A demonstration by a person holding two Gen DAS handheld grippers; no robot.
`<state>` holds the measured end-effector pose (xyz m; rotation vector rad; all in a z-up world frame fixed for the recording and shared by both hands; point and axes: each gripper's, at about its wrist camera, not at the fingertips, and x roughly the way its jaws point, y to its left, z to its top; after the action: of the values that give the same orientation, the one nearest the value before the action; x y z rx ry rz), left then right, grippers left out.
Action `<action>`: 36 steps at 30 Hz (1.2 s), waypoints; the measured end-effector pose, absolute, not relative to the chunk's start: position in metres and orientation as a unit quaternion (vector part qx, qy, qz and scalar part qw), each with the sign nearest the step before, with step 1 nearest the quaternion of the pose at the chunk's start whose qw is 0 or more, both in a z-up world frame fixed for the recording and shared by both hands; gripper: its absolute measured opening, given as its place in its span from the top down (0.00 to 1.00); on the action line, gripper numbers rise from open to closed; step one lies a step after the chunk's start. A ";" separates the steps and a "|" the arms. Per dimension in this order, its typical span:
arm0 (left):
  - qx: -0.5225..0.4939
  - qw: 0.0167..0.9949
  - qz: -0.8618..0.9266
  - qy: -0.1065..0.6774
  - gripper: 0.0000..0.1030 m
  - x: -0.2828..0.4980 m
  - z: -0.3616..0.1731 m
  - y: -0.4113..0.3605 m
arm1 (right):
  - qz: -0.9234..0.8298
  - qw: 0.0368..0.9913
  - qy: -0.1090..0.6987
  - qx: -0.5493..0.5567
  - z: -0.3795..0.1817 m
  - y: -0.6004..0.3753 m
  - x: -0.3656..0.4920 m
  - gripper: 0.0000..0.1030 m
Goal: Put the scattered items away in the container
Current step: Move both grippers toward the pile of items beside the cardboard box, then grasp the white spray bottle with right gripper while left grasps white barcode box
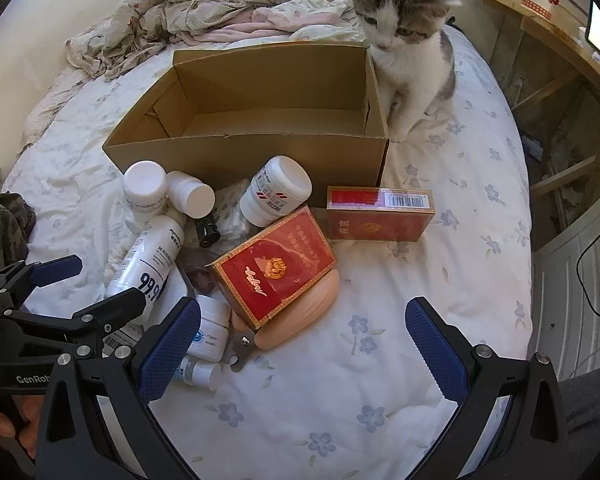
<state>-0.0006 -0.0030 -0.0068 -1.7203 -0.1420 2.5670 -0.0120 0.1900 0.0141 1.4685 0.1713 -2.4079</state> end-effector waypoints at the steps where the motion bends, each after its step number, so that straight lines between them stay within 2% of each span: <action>1: -0.556 0.024 0.830 -0.047 0.01 0.000 -0.007 -0.003 | -0.841 0.157 0.060 0.514 0.014 0.190 -0.012 0.00; 15: -0.519 0.033 0.852 -0.059 0.01 -0.001 0.008 -0.013 | -0.847 0.155 0.068 0.503 0.018 0.192 -0.013 0.00; 21: -0.544 0.051 0.827 -0.129 0.01 -0.006 -0.002 -0.033 | -0.837 0.196 0.029 0.510 0.020 0.198 -0.017 0.00; 28: -0.527 -0.023 0.832 -0.171 0.01 0.002 0.000 -0.060 | -0.841 0.220 0.010 0.494 0.028 0.196 -0.011 0.02; 36: -0.494 -0.037 0.851 -0.177 0.01 0.007 0.021 -0.077 | -0.843 0.223 0.007 0.489 0.040 0.206 -0.017 0.02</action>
<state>0.0071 -0.0772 0.0215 -1.5892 -0.5694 2.7375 -0.0175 0.2056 0.0398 1.3509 0.0205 -2.3290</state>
